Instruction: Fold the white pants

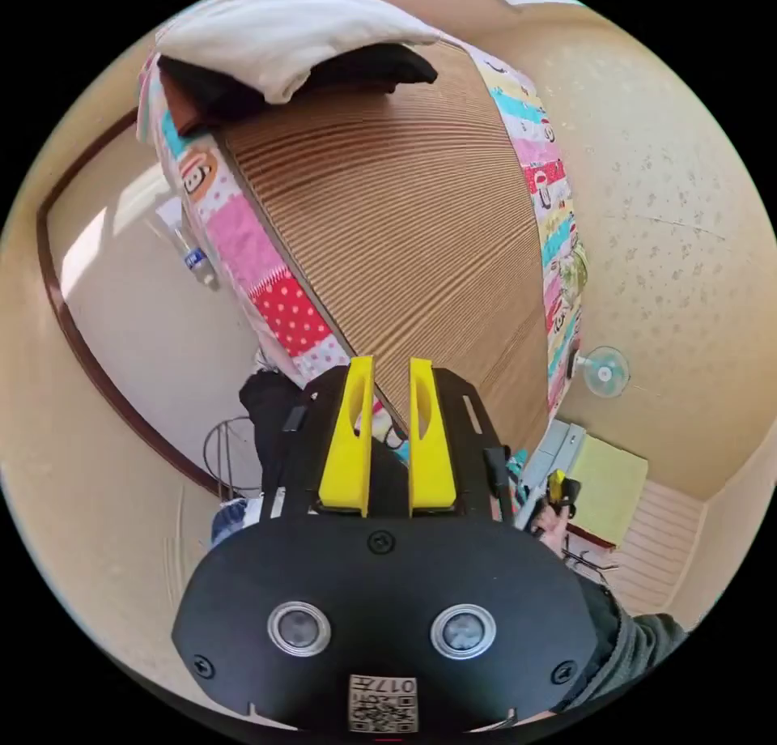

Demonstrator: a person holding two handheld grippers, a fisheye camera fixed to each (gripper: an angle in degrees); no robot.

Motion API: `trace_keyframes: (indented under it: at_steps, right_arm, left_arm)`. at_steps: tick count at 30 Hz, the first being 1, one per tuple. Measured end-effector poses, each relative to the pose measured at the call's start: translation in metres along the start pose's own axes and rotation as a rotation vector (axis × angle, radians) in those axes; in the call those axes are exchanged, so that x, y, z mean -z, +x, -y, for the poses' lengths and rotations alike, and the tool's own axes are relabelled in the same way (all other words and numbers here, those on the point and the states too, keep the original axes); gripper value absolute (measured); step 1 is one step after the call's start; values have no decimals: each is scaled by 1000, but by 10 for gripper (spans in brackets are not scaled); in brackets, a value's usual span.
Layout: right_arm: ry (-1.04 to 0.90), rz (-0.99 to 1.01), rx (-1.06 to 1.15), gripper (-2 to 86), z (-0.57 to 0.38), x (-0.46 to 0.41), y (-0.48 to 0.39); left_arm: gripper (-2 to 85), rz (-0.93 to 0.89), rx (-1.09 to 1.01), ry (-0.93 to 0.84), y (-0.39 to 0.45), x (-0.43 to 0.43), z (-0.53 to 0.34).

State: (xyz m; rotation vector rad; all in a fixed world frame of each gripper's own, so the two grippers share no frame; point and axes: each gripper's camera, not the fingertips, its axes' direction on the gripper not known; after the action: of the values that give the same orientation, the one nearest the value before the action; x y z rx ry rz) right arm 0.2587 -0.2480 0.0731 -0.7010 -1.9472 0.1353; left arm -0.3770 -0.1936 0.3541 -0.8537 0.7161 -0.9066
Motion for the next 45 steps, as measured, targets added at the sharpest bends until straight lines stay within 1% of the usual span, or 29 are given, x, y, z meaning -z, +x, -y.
trace_keyframes:
  at_steps: [1,3,5,6,7,8,10,11,13,16,18,20,23,25,26,28,29,30,31,32,33,34,35,37,38,40,41,43,45]
  right_arm:
    - [5,9,2,5,4,-8,-3]
    - [15,-15,-6,5,10,-40,-8]
    - [14,-37,-24,4,4,-60,-9]
    - [18,-42,-42,4,-4,-69,-7]
    - [22,-44,-53,5,-9,-73,-5]
    - [38,-51,-81,5,-22,-78,0]
    - [67,-73,-137,5,-45,-80,10]
    - [90,-87,-181,5,-63,-78,18]
    - [133,-96,-248,5,-90,-70,29]
    - [230,-99,-341,5,-132,-48,42]
    - [311,-104,-376,5,-155,-29,46]
    - [358,-103,-384,4,-164,-17,49]
    - [395,-94,-369,4,-161,-7,57]
    - [401,-84,-355,4,-152,-5,64]
    - [402,-72,-346,4,-144,-6,69]
    - [390,-45,-331,4,-129,-8,80]
    - [375,-22,-315,4,-117,-11,86]
    - [353,1,-295,4,-104,-13,91]
    - [341,11,-283,4,-98,-14,93]
    - [315,27,-258,4,-86,-14,96]
    - [284,38,-231,5,-74,-14,98]
    - [267,41,-216,5,-68,-13,98]
    - [235,44,-184,5,-57,-11,97]
    - [195,47,-135,5,-44,-4,95]
    - [175,51,-103,6,-38,1,94]
    - [149,57,-62,7,-30,10,93]
    - [137,61,-40,8,-26,17,93]
    - [131,68,-8,11,-24,28,93]
    - [117,74,53,17,-21,38,91]
  left_arm:
    - [70,82,-29,36,16,16,21]
    - [73,173,-67,74,38,37,56]
    - [87,256,-110,85,60,52,91]
    - [105,334,-136,95,74,59,111]
    - [127,416,-158,97,87,62,129]
    - [140,455,-166,91,93,61,138]
    - [168,575,-208,38,109,46,165]
    - [168,598,-213,22,111,39,171]
    - [164,663,-202,-67,115,7,184]
    - [141,791,-202,-63,137,-14,175]
    - [130,800,-181,-48,146,-12,167]
    - [115,747,-160,-26,148,3,157]
    - [83,490,-55,57,131,57,135]
    - [71,126,138,136,90,108,109]
    - [69,20,211,157,75,119,101]
    - [64,-450,532,264,18,138,55]
    - [60,-560,599,293,8,137,43]
    - [53,-721,686,327,-2,134,24]
    - [49,-793,707,317,0,134,16]
    - [47,-804,690,309,4,138,15]
    - [41,-796,601,318,20,152,15]
    - [33,-773,468,324,42,171,17]
    - [29,-764,401,328,56,181,16]
    - [6,-778,164,342,112,213,5]
    - [3,-789,116,341,127,219,1]
    - [-6,-809,-31,342,184,234,-24]
    - [-7,-819,-76,346,199,237,-32]
    - [-9,-866,-253,345,257,248,-69]
    - [-10,-911,-376,351,295,255,-104]
